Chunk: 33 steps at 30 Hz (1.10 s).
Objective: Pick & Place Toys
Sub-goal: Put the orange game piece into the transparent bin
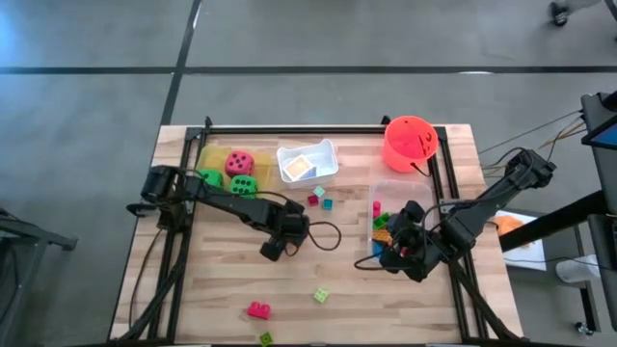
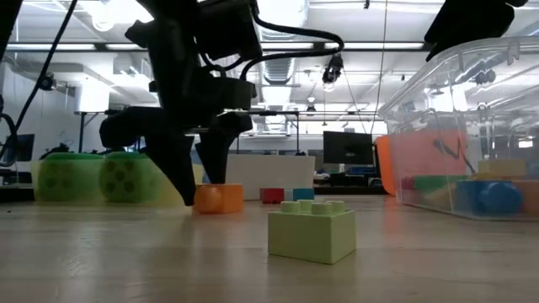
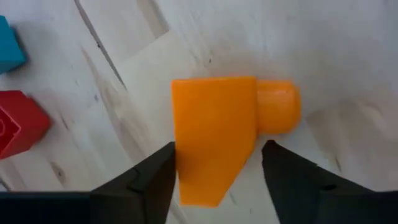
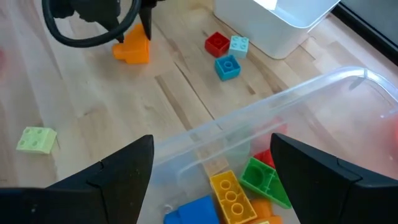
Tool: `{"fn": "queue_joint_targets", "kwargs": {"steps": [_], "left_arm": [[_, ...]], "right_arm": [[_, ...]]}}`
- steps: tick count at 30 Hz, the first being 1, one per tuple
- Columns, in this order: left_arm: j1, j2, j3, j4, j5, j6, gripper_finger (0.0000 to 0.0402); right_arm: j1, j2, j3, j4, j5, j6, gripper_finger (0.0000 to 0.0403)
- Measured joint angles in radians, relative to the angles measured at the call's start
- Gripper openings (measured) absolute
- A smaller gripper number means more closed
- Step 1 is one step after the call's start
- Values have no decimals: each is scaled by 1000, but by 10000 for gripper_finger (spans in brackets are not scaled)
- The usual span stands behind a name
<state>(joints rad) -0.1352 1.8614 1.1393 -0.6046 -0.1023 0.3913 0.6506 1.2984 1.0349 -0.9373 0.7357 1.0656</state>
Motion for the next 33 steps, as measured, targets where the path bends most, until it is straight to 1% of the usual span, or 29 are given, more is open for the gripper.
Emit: {"fn": "queue_joint_targets", "kwargs": {"steps": [11, 15, 25, 28, 33], "left_arm": [[2, -1, 0, -22, 44, 25, 103], [2, -1, 0, -38, 43, 18, 79], [2, -2, 0, -40, 51, -65, 73], [2, -2, 0, -39, 51, -85, 89], [2, 0, -1, -48, 52, -112, 130]], "right_arm": [[0, 0, -9, 9, 0, -3, 317], [0, 0, -9, 10, 0, -2, 317], [0, 0, -14, 33, -1, -7, 317], [0, 0, -16, 36, -1, -10, 317], [0, 0, -18, 37, -2, -11, 317]]}}
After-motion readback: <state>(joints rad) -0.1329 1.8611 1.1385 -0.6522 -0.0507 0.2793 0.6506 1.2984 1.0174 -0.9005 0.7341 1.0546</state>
